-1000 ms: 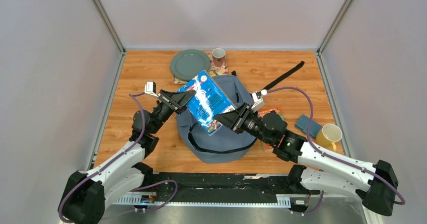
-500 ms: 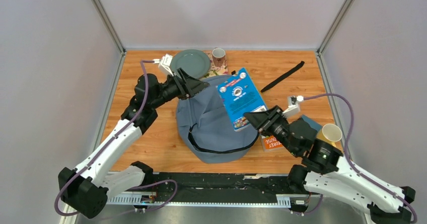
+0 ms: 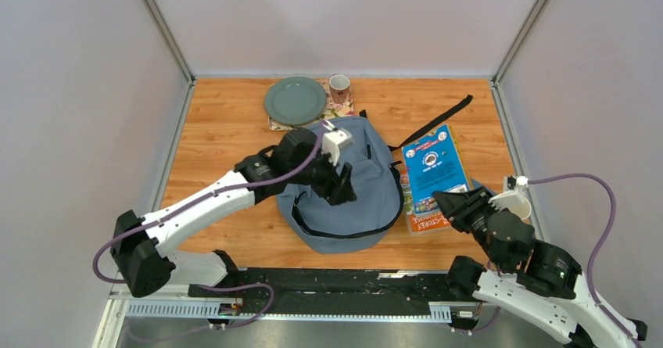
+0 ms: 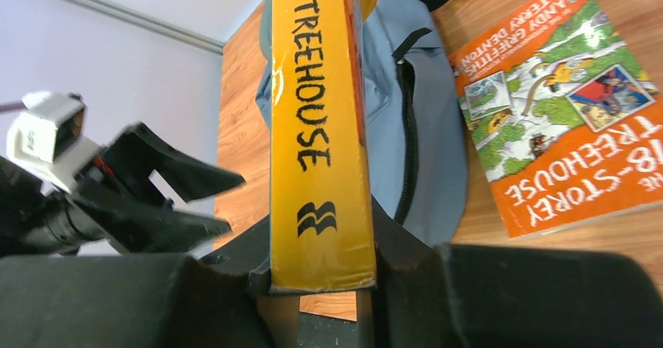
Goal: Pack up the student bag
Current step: Pick up the book at the corner of the board, then place the book in the student bag.
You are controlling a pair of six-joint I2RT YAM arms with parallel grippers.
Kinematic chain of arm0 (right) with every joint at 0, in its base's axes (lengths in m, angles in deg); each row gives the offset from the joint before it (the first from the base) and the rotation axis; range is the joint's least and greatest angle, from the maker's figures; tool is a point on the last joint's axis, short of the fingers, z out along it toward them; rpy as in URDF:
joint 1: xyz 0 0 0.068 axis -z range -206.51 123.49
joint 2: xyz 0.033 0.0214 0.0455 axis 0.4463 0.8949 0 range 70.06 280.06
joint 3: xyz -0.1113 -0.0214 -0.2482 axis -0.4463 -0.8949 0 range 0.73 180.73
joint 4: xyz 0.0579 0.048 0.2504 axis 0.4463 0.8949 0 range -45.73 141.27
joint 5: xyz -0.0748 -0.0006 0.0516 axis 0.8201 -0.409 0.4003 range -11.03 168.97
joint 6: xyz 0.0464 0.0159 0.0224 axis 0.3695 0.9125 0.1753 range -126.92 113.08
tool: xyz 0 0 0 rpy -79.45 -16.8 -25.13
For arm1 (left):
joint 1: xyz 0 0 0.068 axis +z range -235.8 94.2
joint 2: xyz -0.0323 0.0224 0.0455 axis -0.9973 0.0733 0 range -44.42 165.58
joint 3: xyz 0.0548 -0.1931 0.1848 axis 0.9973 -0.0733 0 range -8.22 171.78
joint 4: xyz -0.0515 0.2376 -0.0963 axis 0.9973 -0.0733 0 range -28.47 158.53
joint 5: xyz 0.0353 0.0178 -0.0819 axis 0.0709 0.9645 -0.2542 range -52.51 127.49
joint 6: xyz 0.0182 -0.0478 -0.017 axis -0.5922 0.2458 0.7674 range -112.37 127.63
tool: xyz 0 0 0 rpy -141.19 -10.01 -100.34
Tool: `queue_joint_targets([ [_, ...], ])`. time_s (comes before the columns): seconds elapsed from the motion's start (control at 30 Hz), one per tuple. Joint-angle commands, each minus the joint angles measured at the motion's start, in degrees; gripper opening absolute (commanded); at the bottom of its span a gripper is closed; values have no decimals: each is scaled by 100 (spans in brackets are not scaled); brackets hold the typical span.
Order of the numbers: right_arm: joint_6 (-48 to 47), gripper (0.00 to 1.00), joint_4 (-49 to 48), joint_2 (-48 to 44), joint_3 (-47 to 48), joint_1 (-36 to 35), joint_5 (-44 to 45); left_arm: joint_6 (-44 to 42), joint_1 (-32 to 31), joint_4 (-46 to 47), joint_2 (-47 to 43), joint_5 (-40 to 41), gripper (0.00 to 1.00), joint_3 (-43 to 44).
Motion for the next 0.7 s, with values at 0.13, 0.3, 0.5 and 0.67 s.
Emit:
queue_joint_targets([
  [0.13, 366, 0, 564, -620, 435, -5, 630, -1263, -1638, -652, 1032, 736, 66, 486],
  [0.3, 402, 0, 582, -647, 443, -5, 533, -1229, -1902, -855, 1447, 895, 63, 715],
  [0.5, 481, 0, 565, -646, 373, -14, 472, -1167, -1981, -662, 1491, 825, 63, 610],
  [0.67, 490, 0, 564, -647, 356, 3, 454, -1079, -1999, -653, 1544, 1062, 54, 574],
])
